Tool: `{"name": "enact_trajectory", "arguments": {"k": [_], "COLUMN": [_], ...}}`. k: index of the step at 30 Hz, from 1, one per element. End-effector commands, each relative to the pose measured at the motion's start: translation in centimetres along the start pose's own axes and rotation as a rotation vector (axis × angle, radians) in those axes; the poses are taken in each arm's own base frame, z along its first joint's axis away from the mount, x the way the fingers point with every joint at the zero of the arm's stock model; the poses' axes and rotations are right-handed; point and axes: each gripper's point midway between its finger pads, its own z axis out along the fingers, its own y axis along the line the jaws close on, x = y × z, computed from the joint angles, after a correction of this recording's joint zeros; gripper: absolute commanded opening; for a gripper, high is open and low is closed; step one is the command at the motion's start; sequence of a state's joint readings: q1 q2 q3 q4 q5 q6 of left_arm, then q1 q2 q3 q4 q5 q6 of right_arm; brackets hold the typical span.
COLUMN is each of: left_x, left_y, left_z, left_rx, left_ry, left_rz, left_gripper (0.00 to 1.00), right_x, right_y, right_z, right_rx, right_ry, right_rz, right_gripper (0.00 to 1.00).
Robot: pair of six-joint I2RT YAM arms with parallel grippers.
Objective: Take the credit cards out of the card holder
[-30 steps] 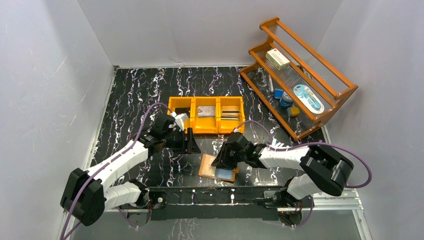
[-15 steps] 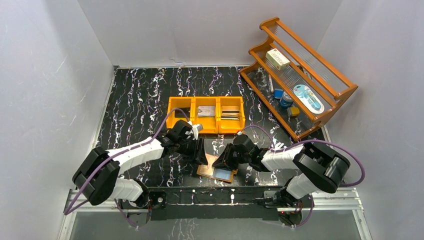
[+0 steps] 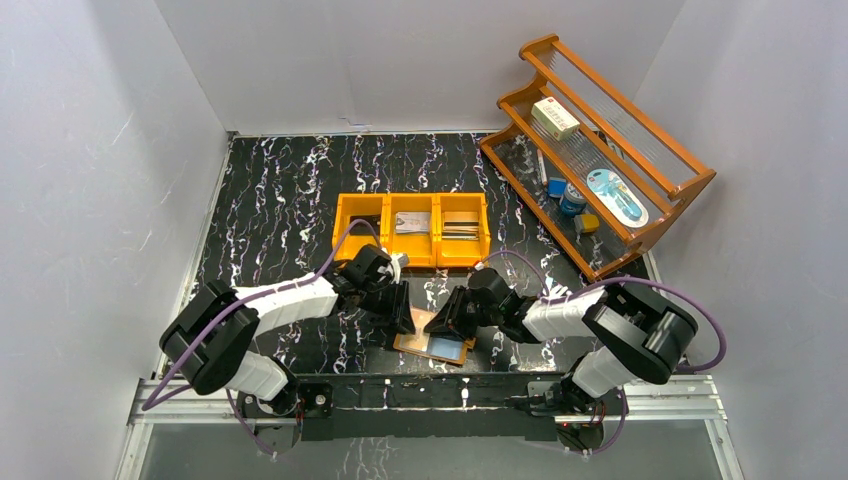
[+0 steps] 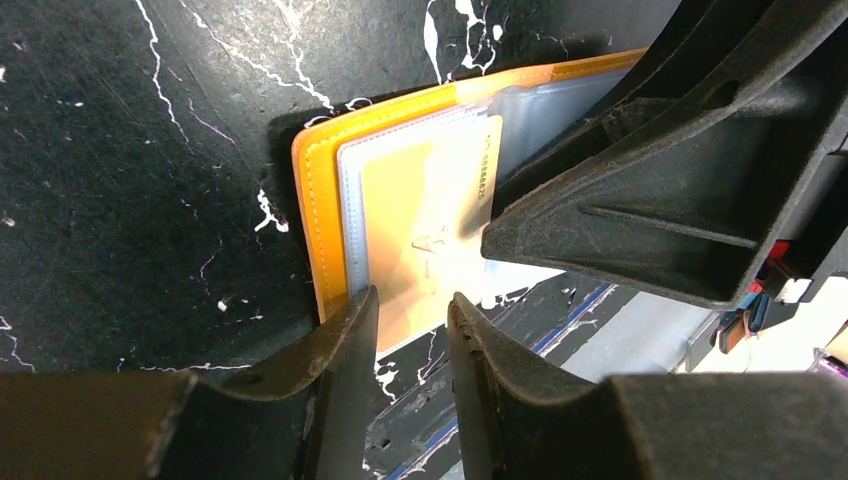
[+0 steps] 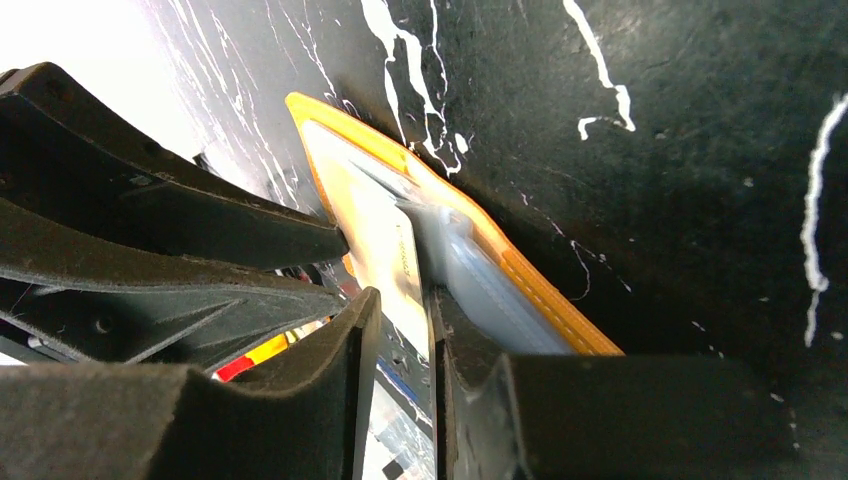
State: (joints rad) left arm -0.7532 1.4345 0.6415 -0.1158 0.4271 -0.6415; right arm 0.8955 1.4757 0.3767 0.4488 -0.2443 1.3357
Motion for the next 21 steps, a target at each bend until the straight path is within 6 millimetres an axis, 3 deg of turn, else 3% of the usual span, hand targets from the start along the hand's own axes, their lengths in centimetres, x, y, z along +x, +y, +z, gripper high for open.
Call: {"name": "enact_trajectory", "arguments": {"k": [1,10,14,18,19,21], "left_x": [1.5,2.0,1.8,1.9,2.0,2.2], "left_y": [0.8,0.9,1.1,2.1,2.5,2.9], "left_z": [0.3,0.2,0.2,0.2,0.2,0.3], "left_rx": [-0.029,-0.033,-0.047,-0.109,-0.128,-0.152], "left_ry": [0.029,0.025,0.023,0.023,0.024,0.027], "left_rz": [-0.013,-0.022,-0.023,-0.049,-0.062,-0.084], "left_gripper": [0.3,0.29,0.28,0.28,0.28,0.28], "right_x": [-0.2,-0.2,-0.2,-0.6,-0.4,-0.4], "right_y": [-0.3,2.6,3.6,3.1,1.6,0.6], "right_z": [0.3,-0.3,-0.6,-1.0,-1.1,-1.5], "right_rx": [0.01,-0.127,-0.17,-0.143,-0.11,-0.094], "right_ry": [0.0,-0.008,-0.004,-0.032,-0.028,-0.024], "right_rz": [0.001,-0.063,-0.092,-0.089,-0.077,-0.067], "right_gripper": [0.32,0.12,0.08,0.01,0.01,0.01]}}
